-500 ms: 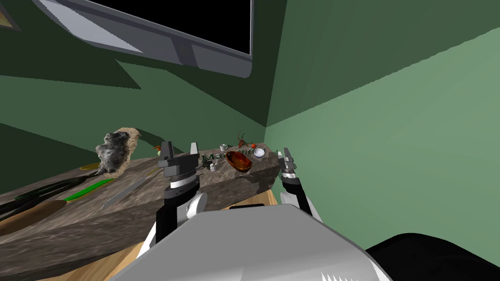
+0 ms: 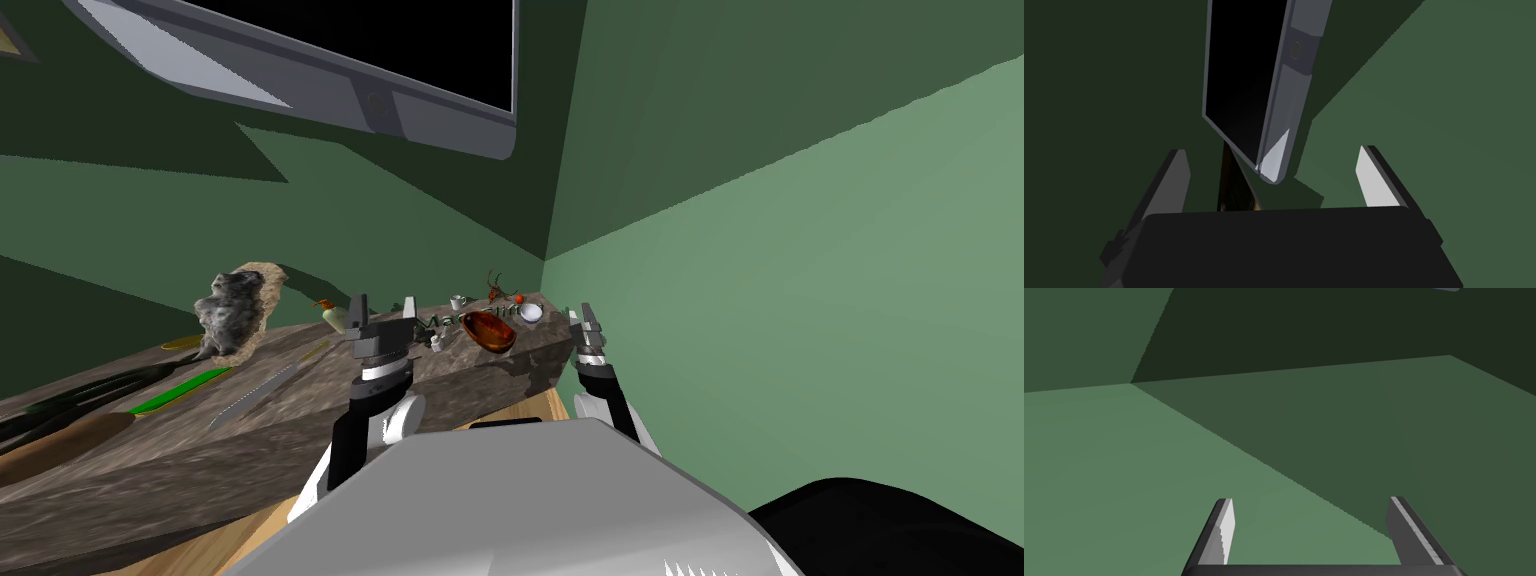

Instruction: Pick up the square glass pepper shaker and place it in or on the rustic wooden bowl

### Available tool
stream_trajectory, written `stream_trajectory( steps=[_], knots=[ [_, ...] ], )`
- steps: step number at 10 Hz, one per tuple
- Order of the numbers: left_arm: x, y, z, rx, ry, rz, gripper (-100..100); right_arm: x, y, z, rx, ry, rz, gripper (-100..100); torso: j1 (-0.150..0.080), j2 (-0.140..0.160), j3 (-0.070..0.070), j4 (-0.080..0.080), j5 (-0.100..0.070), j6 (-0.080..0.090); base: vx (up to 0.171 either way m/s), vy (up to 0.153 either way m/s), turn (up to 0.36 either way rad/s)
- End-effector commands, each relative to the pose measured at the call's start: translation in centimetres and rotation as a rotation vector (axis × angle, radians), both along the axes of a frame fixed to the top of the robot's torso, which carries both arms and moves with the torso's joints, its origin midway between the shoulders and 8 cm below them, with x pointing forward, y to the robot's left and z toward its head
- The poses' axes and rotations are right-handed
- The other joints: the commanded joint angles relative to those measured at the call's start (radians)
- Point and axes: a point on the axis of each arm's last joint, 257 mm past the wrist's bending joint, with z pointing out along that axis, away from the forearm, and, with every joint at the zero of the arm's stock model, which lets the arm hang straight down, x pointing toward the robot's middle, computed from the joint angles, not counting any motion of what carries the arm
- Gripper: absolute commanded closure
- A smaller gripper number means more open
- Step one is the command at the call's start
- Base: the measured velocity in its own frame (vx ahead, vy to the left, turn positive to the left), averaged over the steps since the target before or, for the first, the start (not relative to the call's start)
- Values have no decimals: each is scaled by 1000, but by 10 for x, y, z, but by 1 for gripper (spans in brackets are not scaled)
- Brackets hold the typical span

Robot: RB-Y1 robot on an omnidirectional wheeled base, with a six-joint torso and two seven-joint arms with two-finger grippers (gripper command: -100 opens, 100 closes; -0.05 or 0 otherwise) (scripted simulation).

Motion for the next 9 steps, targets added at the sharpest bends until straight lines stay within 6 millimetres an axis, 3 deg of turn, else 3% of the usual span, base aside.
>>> stream_trajectory(
  steps=[1,9],
  knots=[
    [10,5,-8,-26,17,-30,-100,0,0,0,0,0,0,0,0,0,0,0,0,0,-7,12,-14],
    [57,35,-62,-227,100,-148,-100,0,0,0,0,0,0,0,-1,0,0,0,0,0,-7,8,-21]
  ],
)
